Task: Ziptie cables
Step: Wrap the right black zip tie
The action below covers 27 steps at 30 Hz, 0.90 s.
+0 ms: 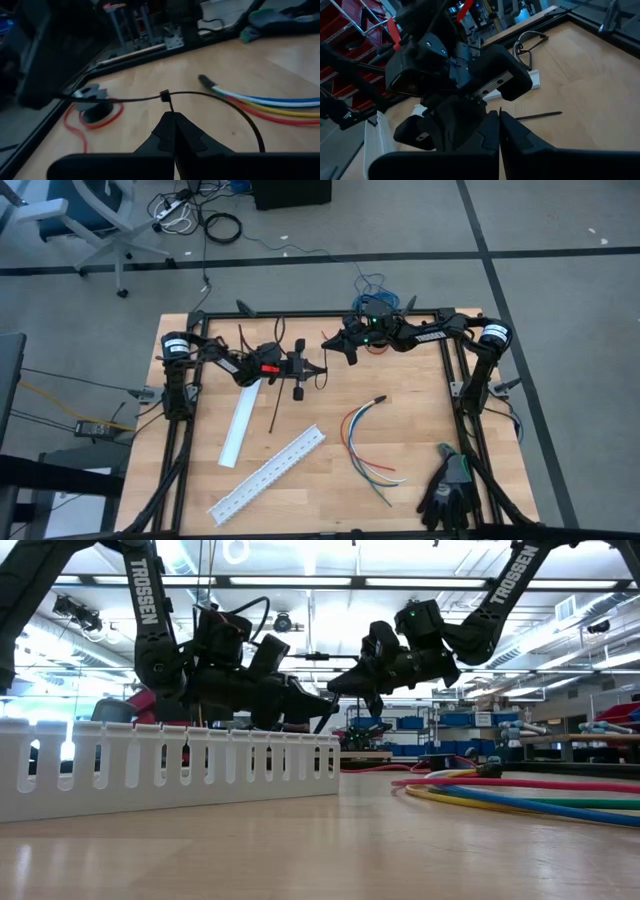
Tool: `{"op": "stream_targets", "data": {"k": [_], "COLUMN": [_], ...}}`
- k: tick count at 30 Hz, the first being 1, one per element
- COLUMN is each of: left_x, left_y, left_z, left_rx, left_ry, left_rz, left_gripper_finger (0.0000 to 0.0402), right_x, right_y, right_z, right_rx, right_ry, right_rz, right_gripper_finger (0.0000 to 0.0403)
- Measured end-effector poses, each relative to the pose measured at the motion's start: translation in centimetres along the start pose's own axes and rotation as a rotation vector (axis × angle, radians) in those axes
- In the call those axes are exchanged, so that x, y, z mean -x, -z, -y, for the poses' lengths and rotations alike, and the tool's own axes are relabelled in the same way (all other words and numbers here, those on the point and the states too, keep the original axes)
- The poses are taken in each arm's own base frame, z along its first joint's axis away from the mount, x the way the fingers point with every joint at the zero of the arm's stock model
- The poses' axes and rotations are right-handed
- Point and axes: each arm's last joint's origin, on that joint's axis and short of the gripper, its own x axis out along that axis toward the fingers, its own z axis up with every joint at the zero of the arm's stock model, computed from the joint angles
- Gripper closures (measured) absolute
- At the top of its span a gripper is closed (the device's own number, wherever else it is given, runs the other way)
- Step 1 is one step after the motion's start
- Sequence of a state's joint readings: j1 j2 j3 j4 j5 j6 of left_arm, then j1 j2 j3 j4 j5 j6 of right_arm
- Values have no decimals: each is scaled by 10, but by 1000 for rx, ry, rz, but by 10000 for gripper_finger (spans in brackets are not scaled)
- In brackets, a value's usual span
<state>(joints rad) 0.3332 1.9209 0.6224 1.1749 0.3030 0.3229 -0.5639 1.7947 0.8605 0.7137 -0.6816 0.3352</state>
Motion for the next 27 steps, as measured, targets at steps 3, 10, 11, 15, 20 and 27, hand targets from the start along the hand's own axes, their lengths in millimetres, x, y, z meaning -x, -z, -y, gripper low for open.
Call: {"op": "stream_targets", "data": {"k": [3,10,11,15,20,27], "left_x": [0,0,0,1,5,-3], "left_y": [1,2,2,6,18,28], "left_z": [-1,-4,-4,-6,-10,-25], "left_rx": [32,115,116,125,143,280], "left_ry": [-49,-138,-163,-258,-343,-354], "left_rz": [-19,-41,-48,-107,-241,-428], "left_gripper_finger": [399,392,392,391,391,390], "right_x": [0,3,4,19,39,48], "right_y": [1,9,10,6,7,18], "right_z": [0,6,9,26,45,52], "right_rx": [6,31,36,10,-78,-131], "right_ry": [-12,40,58,119,148,178], "right_rz": [-16,-87,-89,-83,-113,-204], "right_gripper_finger": [397,336,326,292,272,269]}}
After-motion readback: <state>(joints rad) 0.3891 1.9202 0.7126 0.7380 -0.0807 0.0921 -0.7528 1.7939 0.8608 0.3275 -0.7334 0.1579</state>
